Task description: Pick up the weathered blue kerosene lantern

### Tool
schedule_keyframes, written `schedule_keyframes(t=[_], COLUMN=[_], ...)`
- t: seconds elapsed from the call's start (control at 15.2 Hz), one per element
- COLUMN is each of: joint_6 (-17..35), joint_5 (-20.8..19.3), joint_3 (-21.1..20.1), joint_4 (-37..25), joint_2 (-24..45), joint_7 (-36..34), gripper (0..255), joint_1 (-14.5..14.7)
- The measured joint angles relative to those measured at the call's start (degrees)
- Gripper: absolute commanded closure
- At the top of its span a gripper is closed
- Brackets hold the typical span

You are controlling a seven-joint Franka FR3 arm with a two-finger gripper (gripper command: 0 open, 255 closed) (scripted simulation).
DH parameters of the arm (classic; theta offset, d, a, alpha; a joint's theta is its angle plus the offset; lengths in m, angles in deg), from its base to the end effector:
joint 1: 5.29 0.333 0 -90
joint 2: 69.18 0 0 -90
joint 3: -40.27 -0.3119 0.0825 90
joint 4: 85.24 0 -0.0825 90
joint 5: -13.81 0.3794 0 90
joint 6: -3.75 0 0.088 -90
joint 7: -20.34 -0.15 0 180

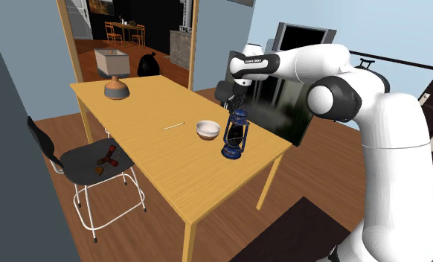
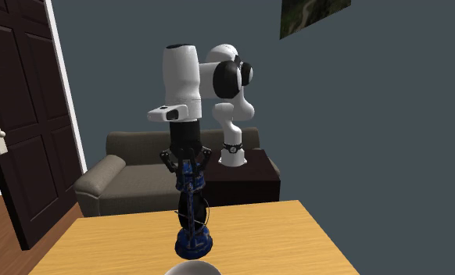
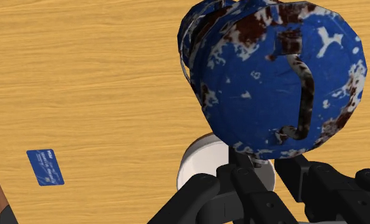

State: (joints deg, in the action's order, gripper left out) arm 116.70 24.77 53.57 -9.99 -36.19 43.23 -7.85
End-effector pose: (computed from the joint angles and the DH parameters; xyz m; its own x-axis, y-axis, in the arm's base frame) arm 0.7104 -0.1482 0.3750 0.9891 0.0973 0.1108 0.0996 -0.9949 -0.0150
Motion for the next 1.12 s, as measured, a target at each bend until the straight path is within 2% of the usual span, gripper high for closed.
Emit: schedule_keyframes(t=[0.33,1.12], joint_6=[-2.14,-11.28], joint_5=[-0.16,-0.44], joint_3=[0.09,0.25], joint_4=[-1.65,-11.18], joint_2=[-0.27,0.02], joint_7=[-0.2,-1.03], gripper=[255,255], joint_1=[-0.12,-0.95])
